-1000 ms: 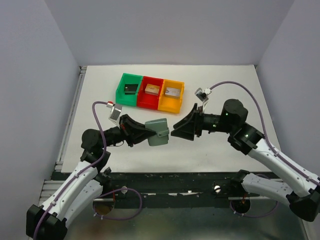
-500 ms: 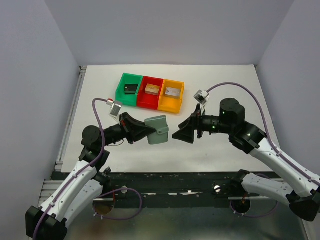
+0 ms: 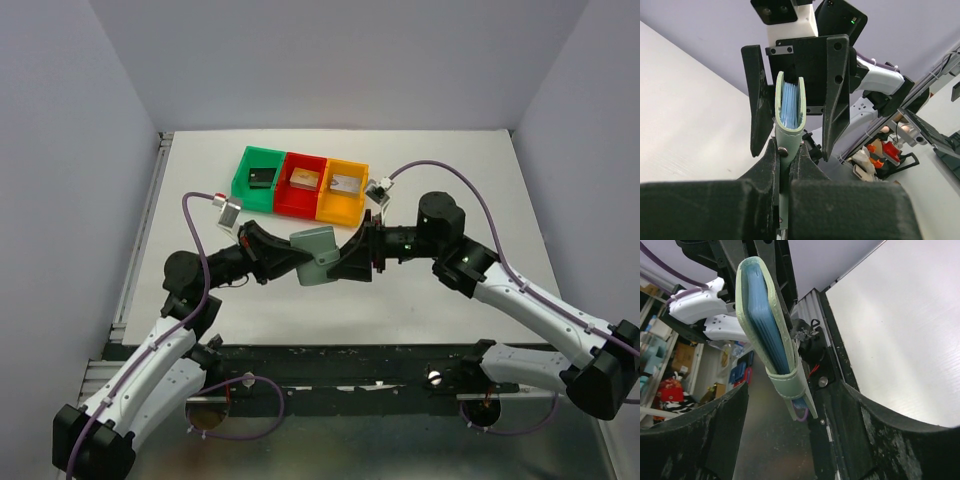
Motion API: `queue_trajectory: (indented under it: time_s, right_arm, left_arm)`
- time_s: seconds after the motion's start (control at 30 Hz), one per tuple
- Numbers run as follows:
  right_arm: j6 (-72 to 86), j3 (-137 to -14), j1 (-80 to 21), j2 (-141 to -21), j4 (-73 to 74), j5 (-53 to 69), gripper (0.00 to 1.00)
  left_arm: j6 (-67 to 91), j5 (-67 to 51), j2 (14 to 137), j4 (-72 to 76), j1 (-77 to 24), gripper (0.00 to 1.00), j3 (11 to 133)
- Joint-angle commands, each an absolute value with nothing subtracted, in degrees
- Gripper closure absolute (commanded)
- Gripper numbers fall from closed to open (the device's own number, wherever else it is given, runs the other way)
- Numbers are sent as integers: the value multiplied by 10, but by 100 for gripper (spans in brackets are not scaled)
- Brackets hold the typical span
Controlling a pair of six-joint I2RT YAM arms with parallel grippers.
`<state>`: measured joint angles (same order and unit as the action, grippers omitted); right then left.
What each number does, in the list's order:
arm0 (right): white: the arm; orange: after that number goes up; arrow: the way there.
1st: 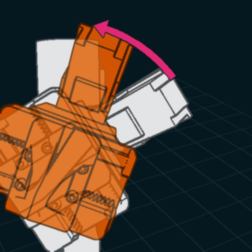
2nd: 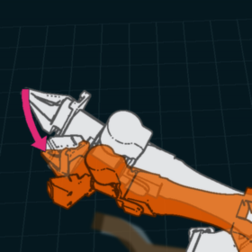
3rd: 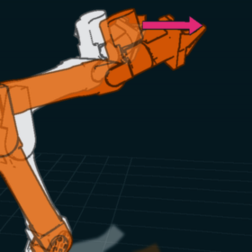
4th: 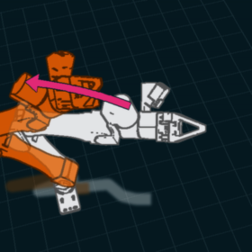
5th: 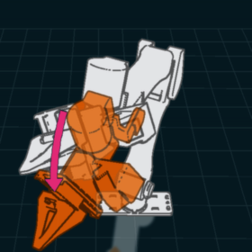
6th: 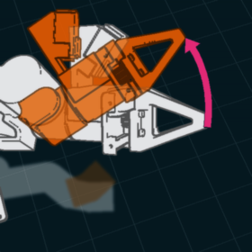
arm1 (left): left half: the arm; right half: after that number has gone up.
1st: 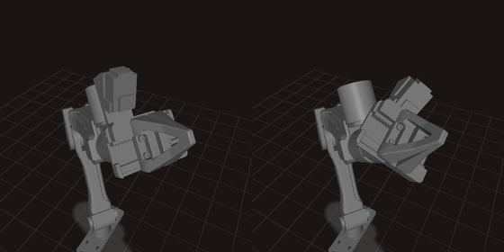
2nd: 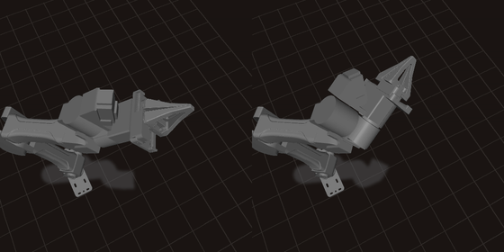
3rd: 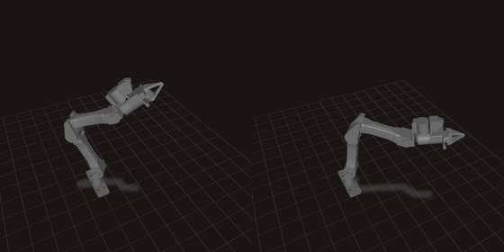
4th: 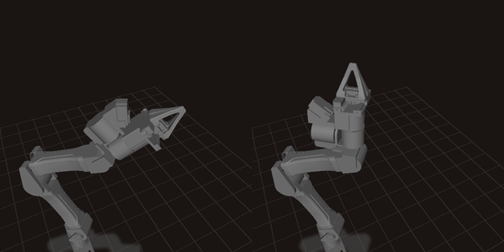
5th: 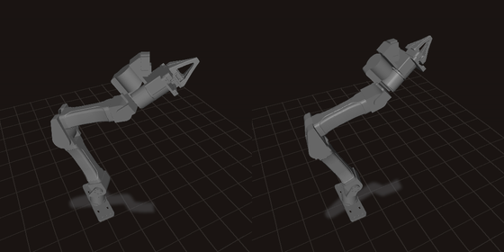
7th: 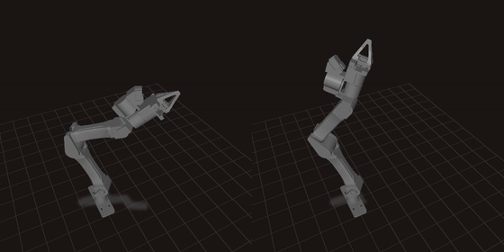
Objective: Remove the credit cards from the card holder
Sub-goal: Open the card holder at the center of the board.
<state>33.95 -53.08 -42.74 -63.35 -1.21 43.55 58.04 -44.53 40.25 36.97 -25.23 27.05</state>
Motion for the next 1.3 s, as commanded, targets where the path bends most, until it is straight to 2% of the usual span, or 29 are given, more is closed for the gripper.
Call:
queue_trajectory:
  time_s: [0.0, 0.03, 0.07, 0.1, 0.2, 0.27, 0.33, 0.37, 0.47, 0.8, 1.0, 1.07, 1.13, 1.17, 1.23, 1.27]
  right_arm:
    - [386, -516, -436, -649, -98, 471, 28]
    - [393, -515, -436, -654, -109, 473, 36]
    - [401, -513, -437, -658, -118, 476, 50]
    - [408, -513, -437, -662, -126, 480, 58]
    - [426, -507, -437, -665, -152, 487, 77]
    - [434, -505, -437, -664, -162, 492, 85]
    - [447, -502, -437, -663, -173, 497, 92]
    - [449, -503, -435, -662, -171, 500, 95]
    - [452, -503, -436, -663, -171, 513, 100]
    - [470, -479, -425, -671, -210, 534, 100]
    - [471, -475, -421, -674, -219, 539, 100]
    - [471, -473, -421, -676, -222, 544, 100]
    - [467, -476, -421, -675, -215, 546, 99]
    - [455, -481, -420, -674, -198, 541, 90]
    - [420, -496, -421, -665, -144, 526, 64]
    - [405, -502, -421, -658, -115, 510, 56]
  left_arm:
    - [593, -442, 407, 408, -250, 100, 292]
    - [593, -440, 408, 407, -250, 100, 293]
    - [593, -439, 408, 407, -250, 100, 293]
    - [592, -439, 408, 405, -250, 100, 293]
    - [585, -438, 407, 394, -250, 97, 296]
    - [574, -436, 401, 372, -250, 81, 301]
    - [556, -426, 388, 344, -250, 55, 306]
    - [547, -422, 382, 324, -250, 48, 308]
    - [521, -408, 364, 283, -250, 41, 315]
    - [510, -406, 349, 270, -250, 66, 315]
    - [510, -404, 345, 272, -250, 71, 316]
    - [510, -408, 346, 273, -250, 82, 315]
    - [511, -411, 348, 277, -250, 99, 314]
    - [512, -410, 348, 275, -250, 100, 313]
    - [511, -400, 348, 263, -250, 100, 314]
    - [508, -394, 346, 246, -250, 100, 317]
